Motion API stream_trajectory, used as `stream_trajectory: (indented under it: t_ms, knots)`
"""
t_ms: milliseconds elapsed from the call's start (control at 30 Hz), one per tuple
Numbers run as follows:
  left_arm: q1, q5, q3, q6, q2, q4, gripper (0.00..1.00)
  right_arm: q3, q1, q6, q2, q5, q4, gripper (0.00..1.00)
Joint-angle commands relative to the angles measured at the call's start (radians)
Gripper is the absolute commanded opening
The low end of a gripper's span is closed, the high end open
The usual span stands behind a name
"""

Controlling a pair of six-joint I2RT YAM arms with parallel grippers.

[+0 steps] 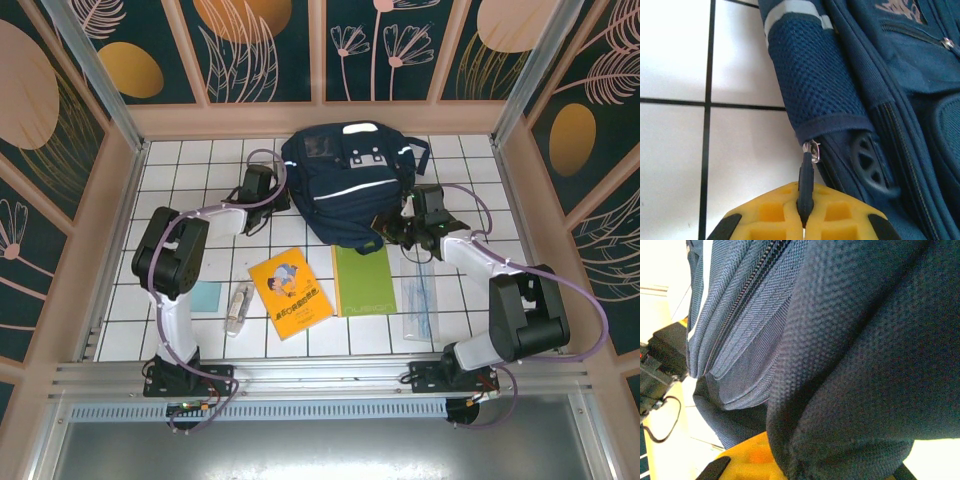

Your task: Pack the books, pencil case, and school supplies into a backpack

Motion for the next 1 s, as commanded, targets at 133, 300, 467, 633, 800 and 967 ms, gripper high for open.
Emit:
stream_trajectory:
  t_ms: [133, 300, 467, 633, 800, 967]
  knots:
    - [0.029, -0.140, 0.040, 0.028, 0.050, 0.139, 0.00, 0.017, 0.054, -0.030, -0.009, -0.053, 0.044, 0.00]
    - [0.041, -0.157, 0.076, 0.014, 0.072, 0.123, 0.04, 0.043, 0.079, -0.037, 0.002, -0.052, 0.022, 0.00]
    - [0.040, -0.109, 0.054, -0.020, -0.015, 0.019, 0.74, 0.087, 0.103, -0.036, -0.014, -0.012, -0.063, 0.66]
    - [0.041, -0.093, -0.022, -0.050, -0.218, -0.143, 0.99, 0.133, 0.132, -0.051, -0.048, 0.002, -0.225, 0.85]
    - [0.041, -0.059, -0.156, -0.109, -0.427, -0.269, 0.99, 0.204, 0.209, -0.113, -0.053, 0.023, -0.462, 0.92]
    - [0.040, 0.030, -0.337, -0.195, -0.579, -0.332, 0.99, 0.209, 0.309, -0.131, -0.054, 0.009, -0.468, 0.91]
